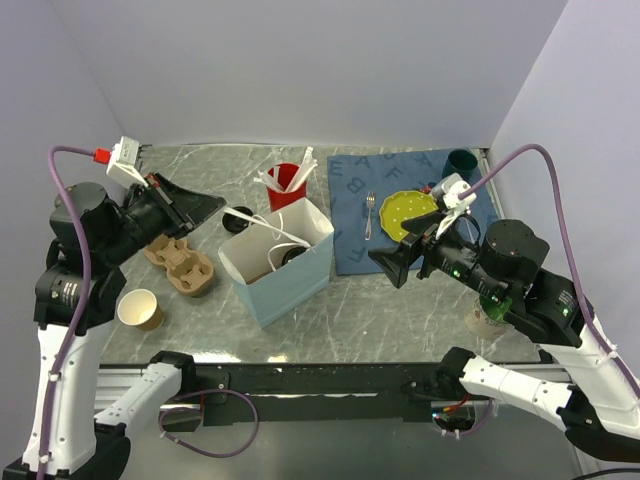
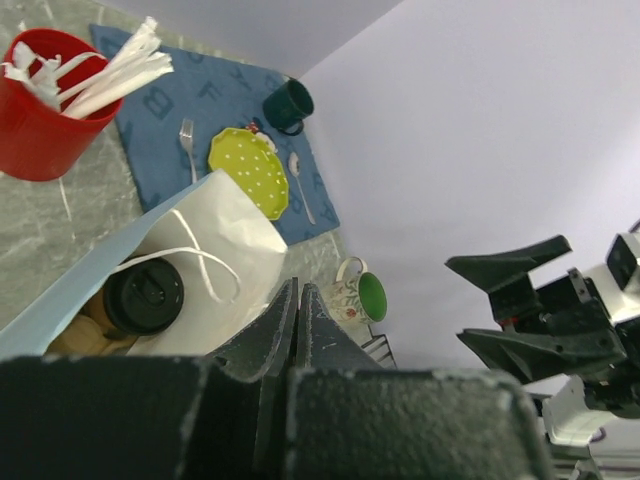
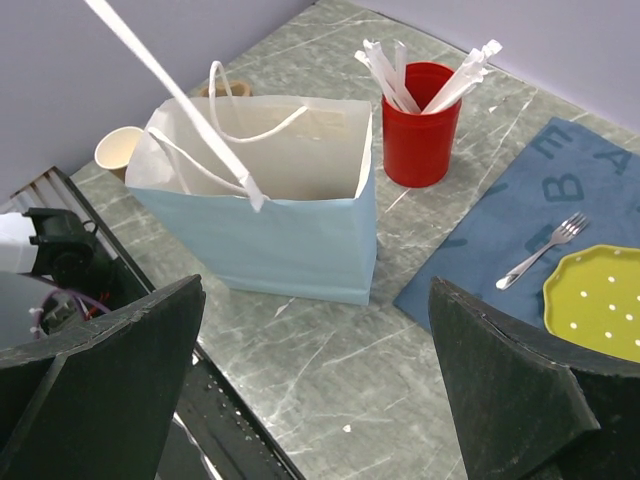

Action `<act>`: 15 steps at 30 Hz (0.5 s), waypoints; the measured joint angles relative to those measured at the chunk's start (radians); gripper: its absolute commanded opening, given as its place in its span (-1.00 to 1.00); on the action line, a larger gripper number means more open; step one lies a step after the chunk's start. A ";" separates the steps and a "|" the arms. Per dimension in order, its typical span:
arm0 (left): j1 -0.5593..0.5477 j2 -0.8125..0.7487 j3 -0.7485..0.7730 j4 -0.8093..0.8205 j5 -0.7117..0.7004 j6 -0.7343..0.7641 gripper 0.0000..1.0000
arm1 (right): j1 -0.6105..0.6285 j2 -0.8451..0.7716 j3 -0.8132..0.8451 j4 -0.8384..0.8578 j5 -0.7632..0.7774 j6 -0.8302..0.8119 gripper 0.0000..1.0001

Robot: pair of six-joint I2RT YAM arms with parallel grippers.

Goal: Pack the takeout coffee

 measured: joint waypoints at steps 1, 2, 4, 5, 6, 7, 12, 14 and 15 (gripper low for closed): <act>0.000 0.000 -0.006 0.002 -0.008 -0.001 -0.98 | 0.000 0.000 0.000 -0.001 -0.001 0.000 1.00; 0.000 -0.001 -0.015 0.006 -0.014 -0.002 -0.98 | 0.000 0.000 0.000 -0.003 -0.003 0.000 1.00; 0.000 -0.010 -0.035 0.026 -0.034 -0.016 -0.98 | 0.000 0.000 0.001 -0.008 -0.004 0.000 1.00; 0.000 -0.014 -0.041 0.033 -0.040 -0.023 -0.98 | 0.000 0.000 0.001 -0.010 -0.004 0.000 1.00; 0.000 -0.020 -0.048 0.044 -0.050 -0.032 -0.98 | 0.000 0.000 0.001 -0.013 -0.004 0.000 1.00; 0.000 -0.024 -0.053 0.056 -0.056 -0.042 -0.98 | 0.000 0.000 0.001 -0.015 -0.005 0.000 1.00; 0.000 -0.056 -0.094 0.115 -0.070 -0.063 -0.98 | 0.000 0.000 0.001 -0.018 -0.006 -0.001 1.00; 0.000 -0.081 -0.140 0.135 -0.072 -0.071 -0.98 | 0.000 -0.001 0.001 -0.018 -0.007 -0.004 1.00; 0.000 -0.096 -0.164 0.140 -0.075 -0.074 -0.98 | 0.000 -0.001 0.001 -0.018 -0.007 -0.008 1.00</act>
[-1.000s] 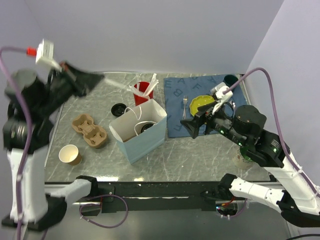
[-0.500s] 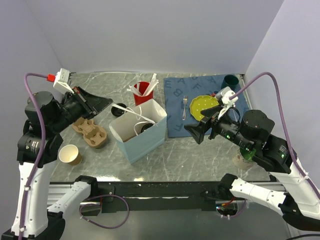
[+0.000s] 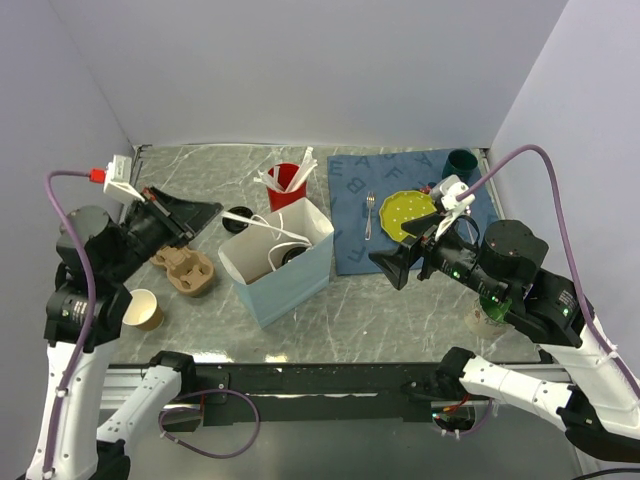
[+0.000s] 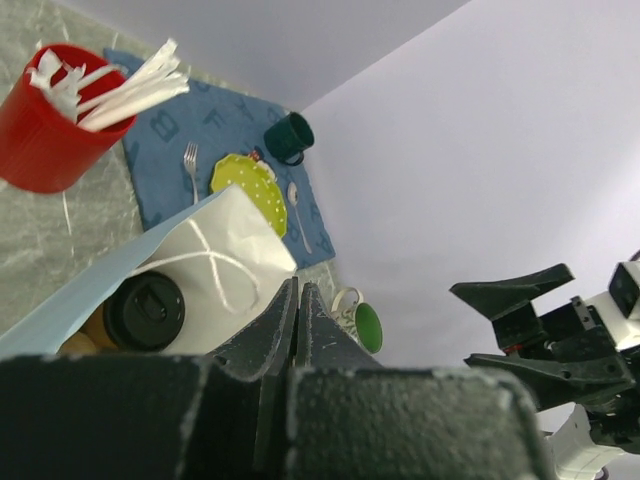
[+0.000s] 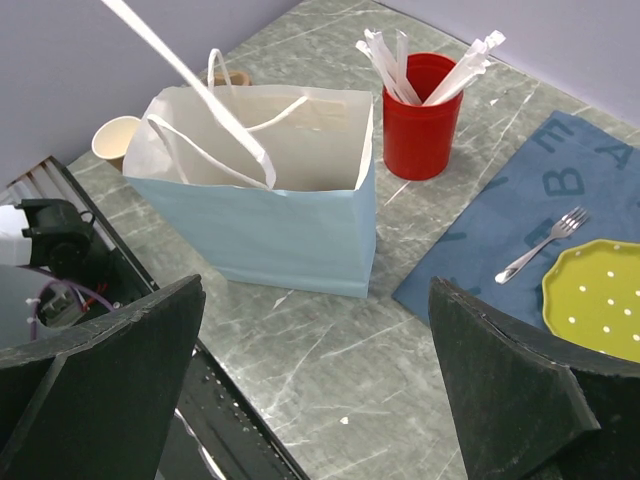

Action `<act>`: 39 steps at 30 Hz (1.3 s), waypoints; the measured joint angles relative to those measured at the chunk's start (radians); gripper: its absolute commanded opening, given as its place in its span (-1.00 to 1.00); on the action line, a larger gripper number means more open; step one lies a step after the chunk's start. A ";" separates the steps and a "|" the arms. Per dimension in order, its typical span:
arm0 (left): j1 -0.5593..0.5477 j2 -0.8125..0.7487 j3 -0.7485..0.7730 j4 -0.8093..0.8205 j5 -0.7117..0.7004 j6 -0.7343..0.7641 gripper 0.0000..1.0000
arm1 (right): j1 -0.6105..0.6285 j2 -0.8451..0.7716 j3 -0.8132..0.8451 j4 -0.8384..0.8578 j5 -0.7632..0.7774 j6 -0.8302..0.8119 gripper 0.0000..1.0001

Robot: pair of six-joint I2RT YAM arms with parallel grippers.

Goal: Pack the takeout coffee

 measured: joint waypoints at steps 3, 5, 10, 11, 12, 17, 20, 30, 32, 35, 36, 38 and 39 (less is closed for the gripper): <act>0.000 -0.033 -0.068 0.016 -0.011 -0.008 -0.98 | 0.000 0.000 0.000 0.000 0.000 -0.011 1.00; 0.000 -0.053 -0.117 0.031 -0.020 -0.019 -0.98 | 0.000 0.000 0.000 0.000 0.000 -0.016 1.00; 0.000 -0.084 -0.195 0.065 -0.048 -0.034 -0.98 | 0.000 0.000 0.000 0.000 0.000 -0.026 1.00; 0.000 -0.087 -0.203 0.069 -0.054 -0.034 -0.98 | 0.000 0.000 0.000 0.000 0.000 -0.027 1.00; 0.000 -0.091 -0.207 0.071 -0.061 -0.034 -0.98 | 0.000 0.001 0.000 0.000 0.000 -0.029 1.00; 0.000 -0.104 -0.208 0.070 -0.094 -0.026 -0.98 | 0.000 0.002 0.000 0.000 0.000 -0.035 1.00; 0.000 -0.123 -0.208 0.070 -0.126 -0.023 -0.98 | 0.000 0.002 0.000 0.000 0.000 -0.040 1.00; 0.000 -0.150 -0.227 0.103 -0.122 -0.027 0.13 | 0.000 0.021 0.002 0.002 0.000 -0.049 1.00; 0.000 -0.154 -0.228 0.087 -0.115 -0.025 0.24 | 0.000 0.025 0.002 0.002 0.000 -0.052 1.00; 0.000 -0.171 -0.228 0.048 -0.115 -0.013 0.32 | 0.000 0.026 0.002 0.002 0.000 -0.053 1.00; 0.000 -0.180 -0.228 0.031 -0.116 -0.007 0.34 | 0.000 0.027 0.002 0.002 0.001 -0.053 1.00; 0.000 -0.193 -0.223 -0.005 -0.121 0.010 0.43 | 0.000 0.034 0.007 -0.002 0.010 -0.047 1.00; 0.000 -0.193 -0.213 -0.029 -0.125 0.024 0.45 | 0.000 0.039 0.012 -0.004 0.018 -0.042 1.00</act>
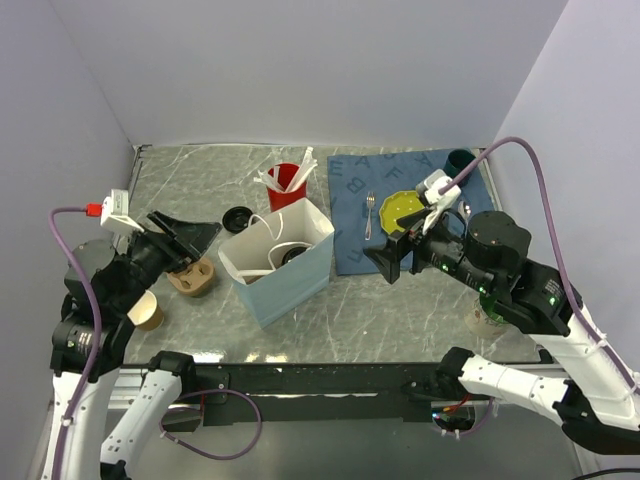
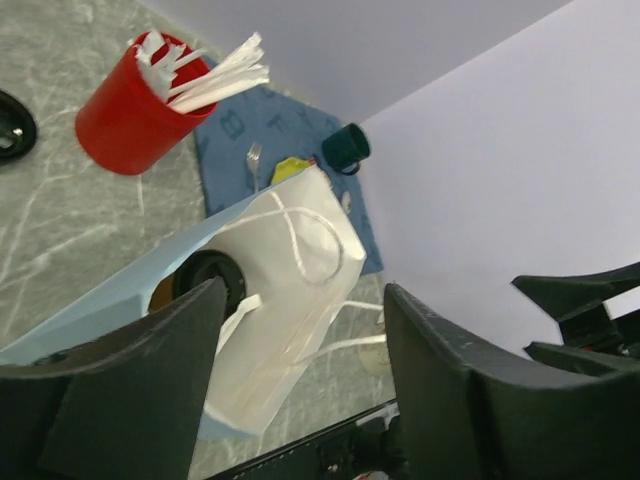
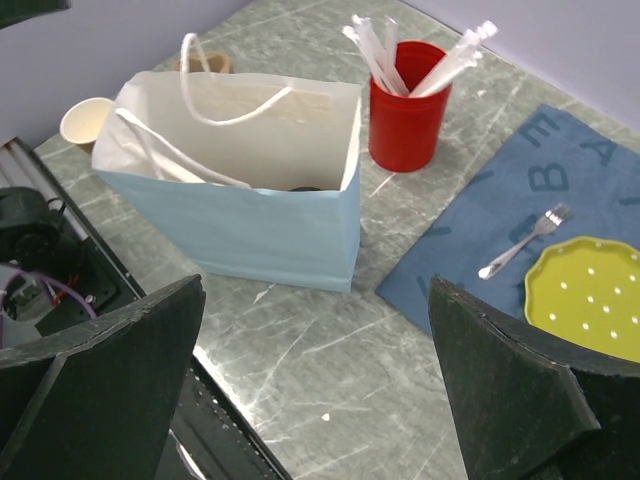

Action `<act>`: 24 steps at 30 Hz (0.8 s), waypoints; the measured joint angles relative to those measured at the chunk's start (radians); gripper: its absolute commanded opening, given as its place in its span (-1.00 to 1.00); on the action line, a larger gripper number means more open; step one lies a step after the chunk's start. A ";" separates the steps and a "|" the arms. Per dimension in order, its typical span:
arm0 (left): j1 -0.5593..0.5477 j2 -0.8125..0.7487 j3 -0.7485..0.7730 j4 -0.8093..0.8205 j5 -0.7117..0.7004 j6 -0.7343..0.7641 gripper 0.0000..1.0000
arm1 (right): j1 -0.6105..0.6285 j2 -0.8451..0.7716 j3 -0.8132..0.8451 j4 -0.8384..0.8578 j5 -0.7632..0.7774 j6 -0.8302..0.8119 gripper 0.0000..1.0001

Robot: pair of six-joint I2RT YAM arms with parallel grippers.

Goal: Pack the takeout coffee

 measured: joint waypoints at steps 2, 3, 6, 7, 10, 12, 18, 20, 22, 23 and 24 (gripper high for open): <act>0.000 0.010 0.028 -0.041 -0.007 0.022 0.55 | 0.000 0.016 0.024 -0.019 0.021 0.014 1.00; 0.000 0.021 0.050 -0.061 -0.010 0.038 0.59 | 0.000 0.024 0.037 -0.030 0.028 0.024 1.00; 0.000 0.073 0.156 -0.132 -0.013 0.092 0.93 | 0.000 0.072 0.116 -0.095 0.040 0.056 1.00; 0.000 0.097 0.200 -0.153 -0.014 0.112 0.99 | 0.000 0.088 0.145 -0.116 0.047 0.073 1.00; 0.000 0.159 0.322 -0.208 -0.004 0.171 0.99 | 0.000 0.105 0.185 -0.159 0.088 0.149 1.00; 0.000 0.187 0.374 -0.227 0.020 0.198 0.99 | 0.000 0.107 0.197 -0.190 0.109 0.198 1.00; 0.000 0.197 0.378 -0.251 0.160 0.246 0.99 | 0.000 0.108 0.212 -0.276 0.189 0.365 1.00; 0.000 0.179 0.348 -0.247 0.199 0.246 0.99 | 0.000 0.115 0.212 -0.303 0.216 0.411 1.00; 0.000 0.158 0.317 -0.234 0.228 0.244 0.99 | 0.000 0.131 0.212 -0.334 0.241 0.462 1.00; 0.000 0.148 0.303 -0.222 0.240 0.241 0.99 | 0.000 0.137 0.214 -0.350 0.249 0.483 1.00; 0.000 0.139 0.293 -0.209 0.251 0.240 0.99 | 0.000 0.141 0.219 -0.364 0.254 0.502 1.00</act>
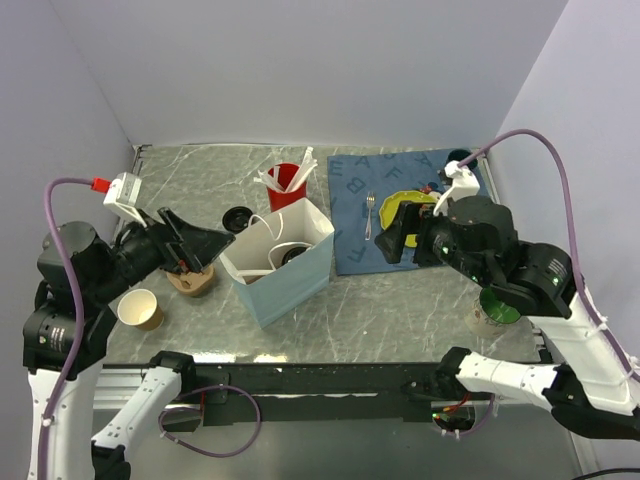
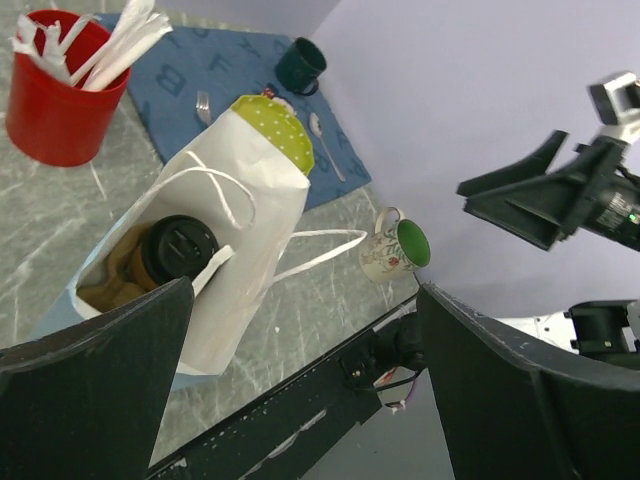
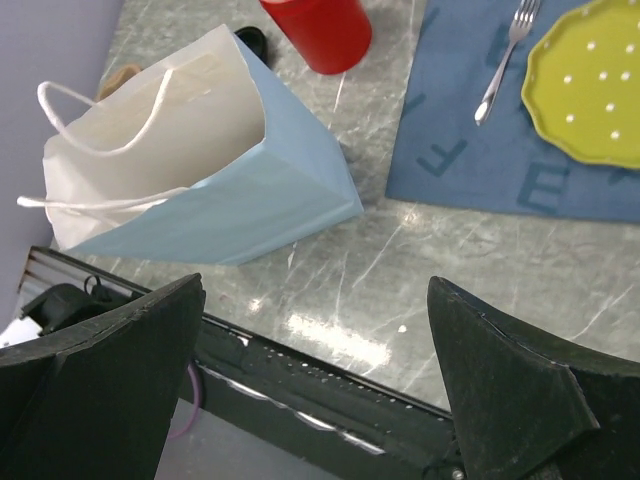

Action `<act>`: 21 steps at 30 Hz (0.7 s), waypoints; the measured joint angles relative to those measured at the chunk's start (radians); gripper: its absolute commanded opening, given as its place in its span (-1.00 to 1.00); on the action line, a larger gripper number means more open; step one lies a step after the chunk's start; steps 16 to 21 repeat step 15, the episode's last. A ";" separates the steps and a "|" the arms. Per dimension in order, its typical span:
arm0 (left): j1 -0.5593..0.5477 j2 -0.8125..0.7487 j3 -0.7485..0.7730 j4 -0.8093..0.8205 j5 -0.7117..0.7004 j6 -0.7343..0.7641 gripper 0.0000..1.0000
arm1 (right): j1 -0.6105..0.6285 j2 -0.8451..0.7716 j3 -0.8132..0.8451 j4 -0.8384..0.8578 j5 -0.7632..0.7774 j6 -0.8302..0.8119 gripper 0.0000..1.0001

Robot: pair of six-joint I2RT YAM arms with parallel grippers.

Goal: Pack the takeout coffee

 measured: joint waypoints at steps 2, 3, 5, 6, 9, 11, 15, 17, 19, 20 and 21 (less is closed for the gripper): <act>0.000 -0.014 -0.014 0.024 0.014 0.000 0.99 | 0.000 0.013 0.003 -0.006 0.002 0.028 1.00; 0.000 -0.019 -0.021 0.041 0.019 0.001 0.99 | 0.000 0.016 0.002 -0.006 0.003 0.035 1.00; 0.000 -0.027 -0.036 0.071 0.024 0.002 0.99 | 0.000 0.016 -0.005 -0.006 0.007 0.046 1.00; 0.000 -0.029 -0.044 0.084 0.026 0.004 0.99 | 0.000 0.014 -0.007 -0.005 0.011 0.049 1.00; 0.000 -0.029 -0.066 0.108 0.027 0.006 0.99 | 0.000 0.009 -0.008 -0.006 0.026 0.051 1.00; 0.000 -0.029 -0.073 0.111 0.027 0.010 0.99 | 0.000 0.010 -0.008 -0.006 0.035 0.050 1.00; 0.000 -0.028 -0.073 0.122 0.028 0.024 0.99 | 0.000 0.012 -0.008 -0.006 0.047 0.048 1.00; 0.000 -0.028 -0.073 0.122 0.028 0.024 0.99 | 0.000 0.012 -0.008 -0.006 0.047 0.048 1.00; 0.000 -0.028 -0.073 0.122 0.028 0.024 0.99 | 0.000 0.012 -0.008 -0.006 0.047 0.048 1.00; 0.000 -0.028 -0.073 0.122 0.028 0.024 0.99 | 0.000 0.012 -0.008 -0.006 0.047 0.048 1.00; 0.000 -0.028 -0.073 0.122 0.028 0.024 0.99 | 0.000 0.012 -0.008 -0.006 0.047 0.048 1.00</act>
